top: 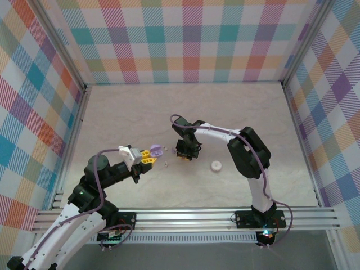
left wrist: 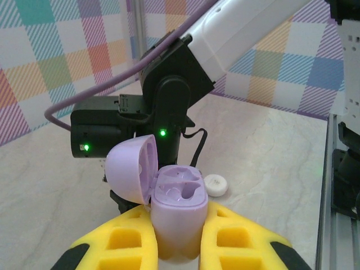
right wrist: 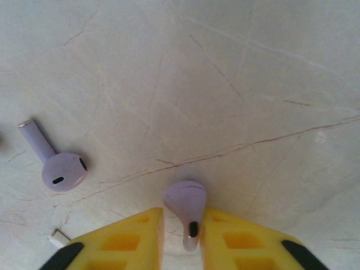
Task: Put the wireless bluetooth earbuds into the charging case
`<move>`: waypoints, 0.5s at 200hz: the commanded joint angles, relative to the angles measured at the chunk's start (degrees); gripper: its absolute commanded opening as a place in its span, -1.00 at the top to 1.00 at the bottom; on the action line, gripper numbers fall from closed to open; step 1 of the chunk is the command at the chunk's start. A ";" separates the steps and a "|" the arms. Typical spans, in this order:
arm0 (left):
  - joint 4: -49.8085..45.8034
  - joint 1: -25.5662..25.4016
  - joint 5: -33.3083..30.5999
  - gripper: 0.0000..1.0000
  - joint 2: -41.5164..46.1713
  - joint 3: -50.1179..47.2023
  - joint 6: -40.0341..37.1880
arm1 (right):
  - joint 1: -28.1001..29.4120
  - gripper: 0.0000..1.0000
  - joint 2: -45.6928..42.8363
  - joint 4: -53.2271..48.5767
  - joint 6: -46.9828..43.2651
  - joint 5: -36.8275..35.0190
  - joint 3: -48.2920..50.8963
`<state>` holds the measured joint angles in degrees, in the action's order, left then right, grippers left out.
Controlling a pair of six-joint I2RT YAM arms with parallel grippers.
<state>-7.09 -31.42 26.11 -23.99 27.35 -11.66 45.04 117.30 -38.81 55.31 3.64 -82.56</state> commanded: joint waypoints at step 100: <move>0.39 -0.31 1.53 1.00 -0.50 1.91 -0.20 | -0.80 0.40 0.98 -7.99 -5.29 -1.26 -5.57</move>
<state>-7.81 -31.42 26.13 -24.03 27.59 -11.64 44.60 117.30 -43.40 51.75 2.74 -85.52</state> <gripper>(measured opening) 0.157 0.297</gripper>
